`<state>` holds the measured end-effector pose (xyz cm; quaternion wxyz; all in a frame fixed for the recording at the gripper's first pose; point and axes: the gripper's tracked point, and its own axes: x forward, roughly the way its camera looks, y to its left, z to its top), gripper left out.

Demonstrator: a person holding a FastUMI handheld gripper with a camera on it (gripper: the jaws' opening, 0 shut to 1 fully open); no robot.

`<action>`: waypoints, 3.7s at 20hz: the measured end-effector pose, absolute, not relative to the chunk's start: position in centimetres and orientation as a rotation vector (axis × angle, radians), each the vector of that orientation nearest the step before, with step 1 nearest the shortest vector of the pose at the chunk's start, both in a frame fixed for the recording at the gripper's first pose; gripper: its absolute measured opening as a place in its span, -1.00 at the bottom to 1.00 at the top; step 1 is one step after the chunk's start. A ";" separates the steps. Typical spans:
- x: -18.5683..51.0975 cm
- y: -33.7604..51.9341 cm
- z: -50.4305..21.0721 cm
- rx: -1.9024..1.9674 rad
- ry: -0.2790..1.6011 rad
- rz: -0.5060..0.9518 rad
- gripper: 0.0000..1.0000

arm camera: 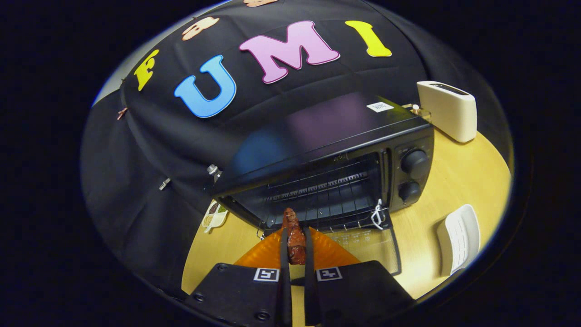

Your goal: Open the toaster oven, put the food inside, and close the toaster oven door.

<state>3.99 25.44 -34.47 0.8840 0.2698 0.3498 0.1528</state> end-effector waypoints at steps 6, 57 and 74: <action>9.3 26.5 -36.9 0.616 0.636 0.238 -0.70; -9.7 27.2 -45.8 0.041 1.100 0.199 0.98; -7.6 26.3 -39.9 0.166 0.956 0.163 0.93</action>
